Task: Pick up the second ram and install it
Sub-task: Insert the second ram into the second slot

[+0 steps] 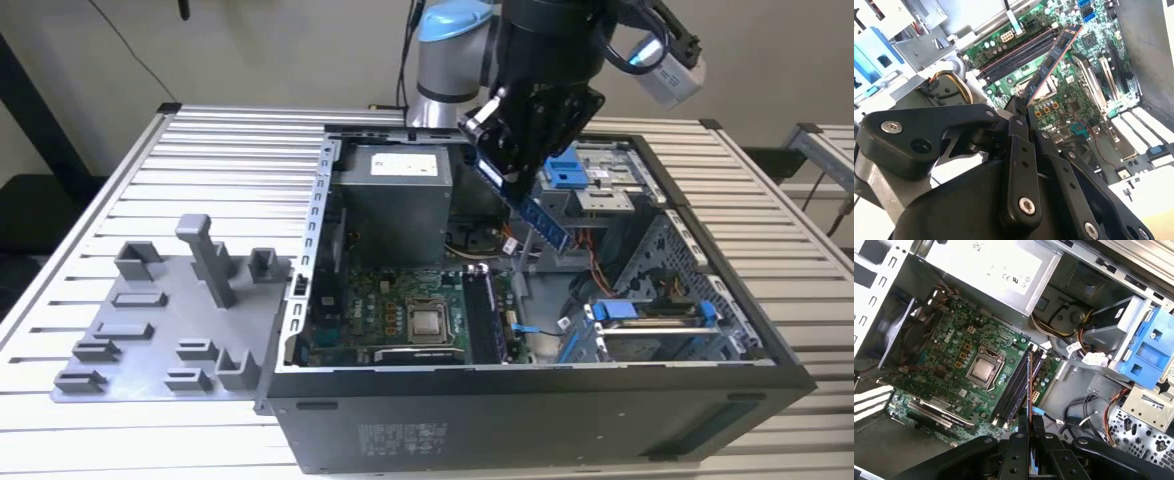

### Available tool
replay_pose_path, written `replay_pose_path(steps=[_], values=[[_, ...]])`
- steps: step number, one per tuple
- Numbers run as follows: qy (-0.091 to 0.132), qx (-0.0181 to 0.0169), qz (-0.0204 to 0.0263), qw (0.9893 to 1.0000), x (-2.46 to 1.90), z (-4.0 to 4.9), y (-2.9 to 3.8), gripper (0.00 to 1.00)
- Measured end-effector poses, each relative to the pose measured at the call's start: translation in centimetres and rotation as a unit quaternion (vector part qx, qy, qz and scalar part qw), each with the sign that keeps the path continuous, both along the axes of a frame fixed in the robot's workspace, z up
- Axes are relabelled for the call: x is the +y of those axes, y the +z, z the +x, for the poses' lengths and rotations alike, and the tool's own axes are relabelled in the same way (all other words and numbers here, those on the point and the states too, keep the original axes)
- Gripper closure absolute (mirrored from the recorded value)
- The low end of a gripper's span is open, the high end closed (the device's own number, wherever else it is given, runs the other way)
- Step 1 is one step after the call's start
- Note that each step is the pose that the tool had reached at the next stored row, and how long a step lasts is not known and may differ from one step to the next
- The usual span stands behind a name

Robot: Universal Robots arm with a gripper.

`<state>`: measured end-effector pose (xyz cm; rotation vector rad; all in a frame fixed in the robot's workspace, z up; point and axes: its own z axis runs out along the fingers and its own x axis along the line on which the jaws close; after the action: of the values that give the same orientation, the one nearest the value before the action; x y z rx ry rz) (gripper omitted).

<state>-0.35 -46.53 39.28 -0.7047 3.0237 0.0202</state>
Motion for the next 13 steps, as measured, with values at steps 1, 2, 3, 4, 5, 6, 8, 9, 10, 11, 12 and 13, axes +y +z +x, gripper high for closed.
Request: replay_pose_path(steps=[1, 2, 3, 4, 5, 6, 8, 9, 10, 11, 12, 13], values=[[-0.007, 0.0001, 0.0, 1.0, 0.0, 0.0, -0.07, 0.86], [-0.013, 0.0002, 0.0, 0.9999, 0.0, 0.01, -0.13, 0.86], [-0.019, 0.0003, -0.0001, 0.9998, 0.0, 0.01, -0.19, 0.86], [-0.026, 0.0004, 0.0, 0.9997, 0.0, 0.01, -0.25, 0.86], [-0.033, 0.0005, 0.0, 0.9995, 0.0, 0.01, -0.31, 0.86], [-0.04, 0.0006, 0.0, 0.9992, 0.0, 0.01, -0.38, 0.86], [-0.053, 0.0007, 0.0, 0.9986, 0.0, 0.01, -0.5, 0.86], [-0.06, 0.0008, 0.0, 0.9982, 0.0, 0.01, -0.56, 0.86], [-0.067, 0.0008, 0.0, 0.9978, 0.0, 0.01, -0.63, 0.86], [-0.074, 0.0009, 0.0, 0.9972, 0.0, 0.01, -0.71, 0.86], [-0.082, 0.0009, 0.0, 0.9966, 0.0, 0.01, -0.77, 0.86], [-0.09, 0.001, 0.0, 0.9959, 0.0, 0.01, -0.84, 0.86]])
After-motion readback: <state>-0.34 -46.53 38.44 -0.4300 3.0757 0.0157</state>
